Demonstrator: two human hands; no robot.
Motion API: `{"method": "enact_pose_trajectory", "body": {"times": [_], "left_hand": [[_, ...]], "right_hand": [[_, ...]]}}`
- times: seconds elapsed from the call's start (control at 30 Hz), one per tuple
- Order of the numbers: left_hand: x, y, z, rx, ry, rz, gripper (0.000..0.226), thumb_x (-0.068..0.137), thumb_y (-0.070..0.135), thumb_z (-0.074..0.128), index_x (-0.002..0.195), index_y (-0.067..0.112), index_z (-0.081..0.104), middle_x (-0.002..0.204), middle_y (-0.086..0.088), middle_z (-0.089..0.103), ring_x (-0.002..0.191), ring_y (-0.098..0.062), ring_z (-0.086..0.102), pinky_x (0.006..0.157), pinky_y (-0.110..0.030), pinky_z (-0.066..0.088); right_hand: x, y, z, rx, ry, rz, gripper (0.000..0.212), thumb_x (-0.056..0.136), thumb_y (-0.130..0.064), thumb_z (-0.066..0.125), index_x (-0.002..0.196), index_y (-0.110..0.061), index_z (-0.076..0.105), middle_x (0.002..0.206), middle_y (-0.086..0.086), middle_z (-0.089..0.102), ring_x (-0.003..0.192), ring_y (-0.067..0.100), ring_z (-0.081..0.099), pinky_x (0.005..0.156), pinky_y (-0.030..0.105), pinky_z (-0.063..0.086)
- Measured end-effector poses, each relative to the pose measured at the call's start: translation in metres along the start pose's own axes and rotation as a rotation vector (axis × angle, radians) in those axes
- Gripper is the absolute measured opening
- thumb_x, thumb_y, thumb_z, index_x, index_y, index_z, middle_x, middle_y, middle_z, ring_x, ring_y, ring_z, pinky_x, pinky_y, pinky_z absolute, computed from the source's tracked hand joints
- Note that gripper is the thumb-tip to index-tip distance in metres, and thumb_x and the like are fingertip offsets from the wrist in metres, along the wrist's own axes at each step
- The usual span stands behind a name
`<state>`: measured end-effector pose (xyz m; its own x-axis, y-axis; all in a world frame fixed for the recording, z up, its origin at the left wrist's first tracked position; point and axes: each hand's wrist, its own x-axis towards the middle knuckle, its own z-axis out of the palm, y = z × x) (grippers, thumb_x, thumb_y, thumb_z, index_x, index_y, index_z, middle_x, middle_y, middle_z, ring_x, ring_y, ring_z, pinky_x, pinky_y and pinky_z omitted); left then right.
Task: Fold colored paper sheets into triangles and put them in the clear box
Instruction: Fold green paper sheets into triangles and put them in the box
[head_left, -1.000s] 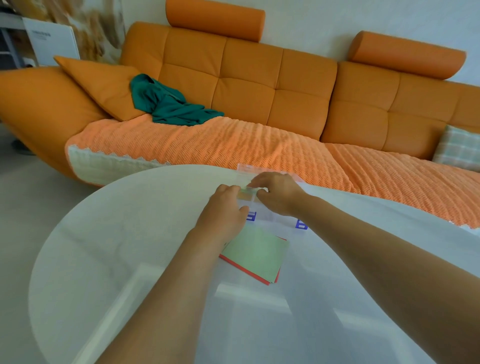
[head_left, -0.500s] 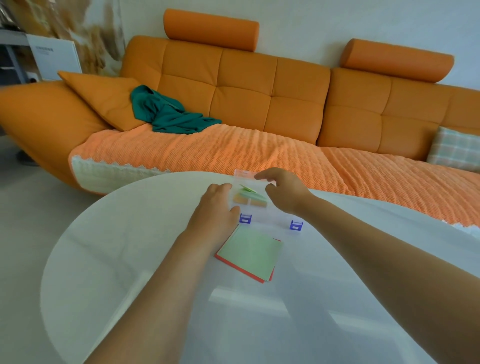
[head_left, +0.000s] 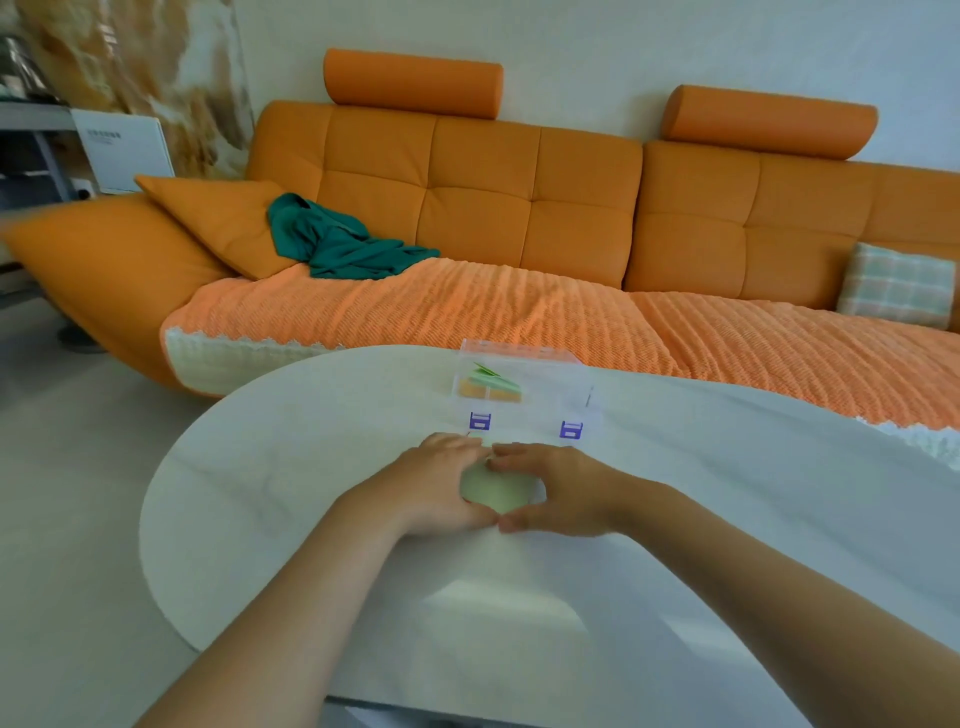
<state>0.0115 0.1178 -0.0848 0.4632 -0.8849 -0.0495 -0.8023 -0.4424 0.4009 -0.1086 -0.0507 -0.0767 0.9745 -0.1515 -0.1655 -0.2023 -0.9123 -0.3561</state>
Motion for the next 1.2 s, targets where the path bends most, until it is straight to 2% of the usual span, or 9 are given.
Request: {"method": "enact_pose_trajectory", "body": {"times": [0.1, 0.4, 0.53, 0.67, 0.77, 0.9, 1.0, 1.1, 1.2], "left_hand": [[-0.004, -0.003, 0.001, -0.03, 0.042, -0.002, 0.074, 0.087, 0.05, 0.068, 0.152, 0.035, 0.035, 0.156, 0.01, 0.037, 0.145, -0.011, 0.026, 0.118, -0.03, 0.025], [0.005, -0.016, 0.009, -0.086, 0.138, 0.0, 0.052, 0.085, 0.048, 0.071, 0.135, 0.035, 0.06, 0.145, 0.016, 0.049, 0.137, -0.008, 0.035, 0.117, -0.029, 0.025], [0.01, -0.019, 0.011, -0.113, 0.187, 0.021, 0.043, 0.087, 0.04, 0.072, 0.129, 0.03, 0.066, 0.134, 0.014, 0.056, 0.128, -0.008, 0.042, 0.106, -0.02, 0.028], [0.013, -0.02, 0.013, -0.16, 0.255, 0.033, 0.04, 0.086, 0.034, 0.075, 0.125, 0.027, 0.068, 0.12, 0.012, 0.062, 0.114, -0.009, 0.048, 0.099, -0.02, 0.035], [0.014, -0.02, 0.015, -0.213, 0.302, 0.029, 0.039, 0.084, 0.03, 0.078, 0.122, 0.026, 0.07, 0.113, 0.011, 0.064, 0.106, -0.008, 0.049, 0.094, -0.019, 0.037], [0.015, -0.021, 0.015, -0.266, 0.323, 0.012, 0.039, 0.081, 0.027, 0.08, 0.119, 0.024, 0.072, 0.103, 0.012, 0.063, 0.101, -0.009, 0.05, 0.081, -0.007, 0.033], [0.016, -0.022, 0.017, -0.25, 0.313, 0.005, 0.04, 0.083, 0.028, 0.079, 0.122, 0.024, 0.07, 0.103, 0.014, 0.059, 0.1, -0.007, 0.048, 0.083, -0.008, 0.034], [0.016, -0.02, 0.018, -0.225, 0.287, -0.005, 0.046, 0.086, 0.03, 0.076, 0.13, 0.023, 0.064, 0.122, 0.008, 0.06, 0.116, -0.013, 0.048, 0.101, -0.02, 0.036], [0.015, -0.017, 0.019, -0.126, 0.242, -0.003, 0.051, 0.093, 0.036, 0.068, 0.139, 0.018, 0.057, 0.144, 0.004, 0.051, 0.133, -0.018, 0.039, 0.106, -0.021, 0.026]], "right_hand": [[-0.003, 0.001, 0.004, 0.097, 0.073, 0.033, 0.074, 0.077, -0.055, 0.078, 0.144, -0.037, 0.049, 0.154, -0.023, 0.038, 0.14, 0.006, 0.037, 0.111, 0.019, 0.028], [0.0, 0.005, 0.007, 0.245, 0.133, 0.068, 0.052, 0.078, -0.042, 0.082, 0.127, -0.035, 0.067, 0.142, -0.025, 0.051, 0.124, 0.001, 0.053, 0.101, 0.015, 0.038], [0.001, 0.006, 0.008, 0.278, 0.172, 0.077, 0.044, 0.081, -0.035, 0.082, 0.123, -0.034, 0.069, 0.138, -0.022, 0.056, 0.119, 0.0, 0.055, 0.098, 0.012, 0.038], [0.001, 0.004, 0.011, 0.347, 0.253, 0.136, 0.046, 0.082, -0.031, 0.082, 0.125, -0.032, 0.068, 0.133, -0.015, 0.062, 0.108, 0.0, 0.055, 0.093, 0.01, 0.037], [0.003, 0.003, 0.014, 0.355, 0.338, 0.185, 0.048, 0.081, -0.033, 0.081, 0.127, -0.034, 0.066, 0.132, -0.015, 0.057, 0.112, 0.003, 0.052, 0.095, 0.014, 0.036], [0.009, 0.002, 0.009, 0.498, 0.387, 0.356, 0.045, 0.083, -0.025, 0.08, 0.126, -0.026, 0.067, 0.109, -0.008, 0.061, 0.089, 0.005, 0.055, 0.075, 0.016, 0.041], [0.013, -0.001, -0.002, 0.682, 0.36, 0.448, 0.043, 0.08, -0.016, 0.083, 0.121, -0.019, 0.07, 0.101, -0.001, 0.065, 0.08, 0.008, 0.059, 0.063, 0.016, 0.044], [0.015, -0.005, -0.009, 0.712, 0.306, 0.502, 0.045, 0.079, -0.019, 0.084, 0.121, -0.014, 0.068, 0.106, 0.002, 0.063, 0.088, 0.015, 0.06, 0.076, 0.023, 0.048], [0.018, -0.012, -0.011, 0.335, 0.207, 0.524, 0.05, 0.087, -0.041, 0.073, 0.127, -0.014, 0.063, 0.122, 0.005, 0.059, 0.116, 0.024, 0.053, 0.1, 0.033, 0.045]]}}
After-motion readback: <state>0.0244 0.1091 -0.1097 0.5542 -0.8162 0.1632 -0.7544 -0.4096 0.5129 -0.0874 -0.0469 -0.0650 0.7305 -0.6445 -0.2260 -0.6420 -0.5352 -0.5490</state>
